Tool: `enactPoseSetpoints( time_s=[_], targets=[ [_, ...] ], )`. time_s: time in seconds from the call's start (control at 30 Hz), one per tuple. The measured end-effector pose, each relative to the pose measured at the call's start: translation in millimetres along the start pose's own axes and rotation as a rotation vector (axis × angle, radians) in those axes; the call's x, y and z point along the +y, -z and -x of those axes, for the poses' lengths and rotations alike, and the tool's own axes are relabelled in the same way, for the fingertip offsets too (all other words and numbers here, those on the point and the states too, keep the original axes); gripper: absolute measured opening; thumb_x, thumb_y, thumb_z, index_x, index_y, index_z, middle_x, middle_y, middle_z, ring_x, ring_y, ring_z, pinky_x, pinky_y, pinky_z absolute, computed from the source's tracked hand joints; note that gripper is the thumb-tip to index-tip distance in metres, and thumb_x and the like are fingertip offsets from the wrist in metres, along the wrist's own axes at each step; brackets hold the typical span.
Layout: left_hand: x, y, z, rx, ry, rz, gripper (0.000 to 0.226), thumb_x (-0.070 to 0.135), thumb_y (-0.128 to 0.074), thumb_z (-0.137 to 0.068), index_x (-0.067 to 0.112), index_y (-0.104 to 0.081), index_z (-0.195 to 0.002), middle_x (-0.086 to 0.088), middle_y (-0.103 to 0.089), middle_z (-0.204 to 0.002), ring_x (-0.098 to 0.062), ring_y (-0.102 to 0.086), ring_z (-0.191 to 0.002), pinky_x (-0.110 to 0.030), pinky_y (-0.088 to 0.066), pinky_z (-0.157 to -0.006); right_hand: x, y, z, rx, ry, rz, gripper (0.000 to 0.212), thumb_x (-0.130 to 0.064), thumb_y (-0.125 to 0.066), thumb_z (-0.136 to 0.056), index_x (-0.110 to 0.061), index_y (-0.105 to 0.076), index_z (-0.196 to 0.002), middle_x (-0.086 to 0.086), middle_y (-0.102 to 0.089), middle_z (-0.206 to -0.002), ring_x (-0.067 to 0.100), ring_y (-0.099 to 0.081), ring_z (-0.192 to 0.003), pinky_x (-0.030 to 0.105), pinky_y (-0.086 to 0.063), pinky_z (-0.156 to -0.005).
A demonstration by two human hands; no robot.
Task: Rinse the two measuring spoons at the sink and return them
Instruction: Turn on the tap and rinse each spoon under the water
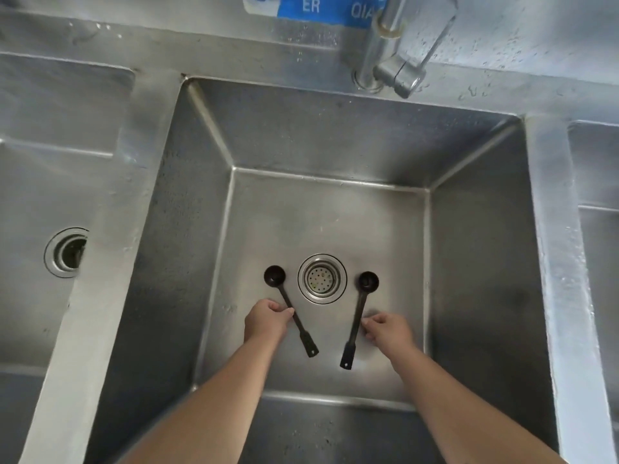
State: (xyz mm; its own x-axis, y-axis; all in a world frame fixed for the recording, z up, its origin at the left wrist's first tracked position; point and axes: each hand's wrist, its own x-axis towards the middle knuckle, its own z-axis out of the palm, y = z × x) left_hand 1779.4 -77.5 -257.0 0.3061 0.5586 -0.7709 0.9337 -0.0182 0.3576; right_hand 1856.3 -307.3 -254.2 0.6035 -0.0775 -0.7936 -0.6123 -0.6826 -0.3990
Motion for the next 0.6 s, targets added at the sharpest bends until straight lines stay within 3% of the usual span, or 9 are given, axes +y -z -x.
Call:
enactPoseSetpoints(
  time_s=[0.07, 0.13, 0.17, 0.23, 0.3, 0.37, 0.47, 0.6],
  targets=[
    [12, 16, 17, 0.025, -0.01, -0.007, 0.028, 0.041, -0.071, -0.077, 0.023, -0.057, -0.092, -0.001, -0.065, -0.097, -0.016, -0.055, -0.074, -0.026, -0.037, -0.058, -15, 16, 20, 0.022, 0.065, 0.07, 0.025, -0.03, -0.067, -0.085, -0.019, -0.068, -0.063, 0.0, -0.068, -0.062, 0.023, -0.065, -0.067, 0.036, -0.053, -0.067],
    [32, 31, 34, 0.039, -0.13, -0.005, 0.037, 0.043, -0.066, -0.08, 0.019, -0.057, -0.108, -0.003, -0.065, -0.11, -0.016, -0.056, -0.081, -0.025, -0.037, -0.058, -40, 36, 42, 0.053, 0.124, 0.101, 0.016, -0.036, -0.065, -0.086, -0.023, -0.071, -0.078, -0.004, -0.07, -0.074, 0.019, -0.063, -0.069, 0.033, -0.051, -0.066],
    [48, 40, 44, 0.028, -0.215, 0.002, 0.045, 0.044, -0.065, -0.08, 0.018, -0.056, -0.117, -0.005, -0.063, -0.118, -0.018, -0.058, -0.091, -0.024, -0.042, -0.065, -57, 47, 53, 0.076, 0.144, 0.099, 0.016, -0.037, -0.064, -0.087, -0.024, -0.072, -0.093, -0.004, -0.071, -0.087, 0.016, -0.061, -0.074, 0.03, -0.05, -0.065],
    [91, 58, 63, -0.009, -0.37, 0.045, 0.059, 0.047, -0.063, -0.08, 0.02, -0.05, -0.131, -0.006, -0.055, -0.134, -0.022, -0.056, -0.115, -0.034, -0.047, -0.091, -100, 75, 70, 0.146, 0.212, 0.06, 0.037, -0.038, -0.064, -0.087, -0.023, -0.063, -0.121, -0.001, -0.066, -0.111, 0.011, -0.056, -0.083, 0.022, -0.044, -0.065],
    [149, 79, 85, -0.019, -0.512, 0.074, 0.065, 0.049, -0.063, -0.079, 0.023, -0.046, -0.136, -0.006, -0.051, -0.14, -0.023, -0.052, -0.124, -0.043, -0.042, -0.104, -155, 108, 89, 0.23, 0.354, 0.018, 0.049, -0.039, -0.065, -0.087, -0.022, -0.055, -0.132, 0.001, -0.062, -0.118, 0.007, -0.056, -0.086, 0.019, -0.044, -0.07],
    [211, 97, 107, -0.007, -0.686, 0.096, 0.068, 0.051, -0.062, -0.077, 0.022, -0.046, -0.137, -0.006, -0.051, -0.14, -0.023, -0.051, -0.124, -0.046, -0.041, -0.106, -212, 138, 105, 0.315, 0.48, -0.048, 0.053, -0.041, -0.064, -0.087, -0.02, -0.051, -0.134, 0.003, -0.06, -0.126, 0.014, -0.059, -0.099, 0.028, -0.048, -0.083],
    [297, 116, 130, 0.045, -0.929, 0.142, 0.072, 0.049, -0.063, -0.076, 0.016, -0.045, -0.137, -0.009, -0.051, -0.14, -0.024, -0.051, -0.125, -0.046, -0.041, -0.105, -290, 171, 114, 0.361, 0.606, -0.054, 0.053, -0.038, -0.061, -0.087, -0.014, -0.049, -0.132, 0.01, -0.062, -0.125, 0.028, -0.059, -0.109, 0.036, -0.049, -0.085],
    [365, 128, 129, 0.116, -1.029, -0.027, 0.066, 0.041, -0.062, -0.085, 0.012, -0.042, -0.141, -0.01, -0.052, -0.141, -0.026, -0.048, -0.129, -0.045, -0.039, -0.108, -356, 182, 105, 0.348, 0.609, 0.023, 0.033, -0.031, -0.059, -0.088, -0.008, -0.058, -0.112, 0.011, -0.068, -0.104, 0.03, -0.065, -0.093, 0.041, -0.056, -0.081]
  ],
)
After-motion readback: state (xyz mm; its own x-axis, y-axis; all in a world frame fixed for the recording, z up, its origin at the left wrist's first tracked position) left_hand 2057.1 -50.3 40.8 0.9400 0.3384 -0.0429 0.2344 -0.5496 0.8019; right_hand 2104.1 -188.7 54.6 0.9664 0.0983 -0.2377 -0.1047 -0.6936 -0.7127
